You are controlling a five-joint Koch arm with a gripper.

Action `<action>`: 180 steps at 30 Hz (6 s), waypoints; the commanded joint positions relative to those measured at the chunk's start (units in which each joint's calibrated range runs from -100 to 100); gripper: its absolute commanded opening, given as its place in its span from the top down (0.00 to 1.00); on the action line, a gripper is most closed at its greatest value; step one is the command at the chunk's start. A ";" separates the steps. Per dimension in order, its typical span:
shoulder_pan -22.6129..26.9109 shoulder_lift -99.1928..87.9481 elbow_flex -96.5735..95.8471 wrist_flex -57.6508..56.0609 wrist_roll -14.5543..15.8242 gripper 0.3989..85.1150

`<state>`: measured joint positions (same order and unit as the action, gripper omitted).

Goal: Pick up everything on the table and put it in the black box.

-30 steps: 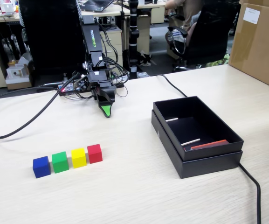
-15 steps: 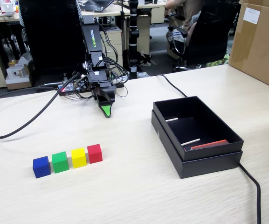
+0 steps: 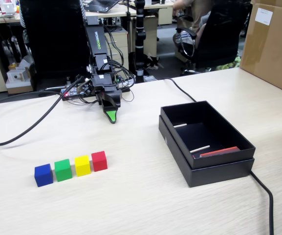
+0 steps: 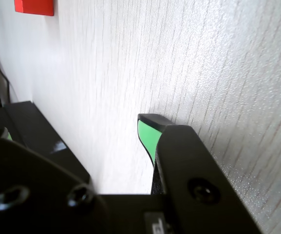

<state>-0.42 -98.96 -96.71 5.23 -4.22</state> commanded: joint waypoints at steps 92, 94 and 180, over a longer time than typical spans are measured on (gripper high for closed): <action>-19.00 113.36 133.43 -66.44 -9.82 0.48; -19.05 115.32 135.88 -66.52 -9.87 0.48; 12.80 67.70 124.37 -74.64 12.01 0.67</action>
<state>14.77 -20.00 24.60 -69.49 9.35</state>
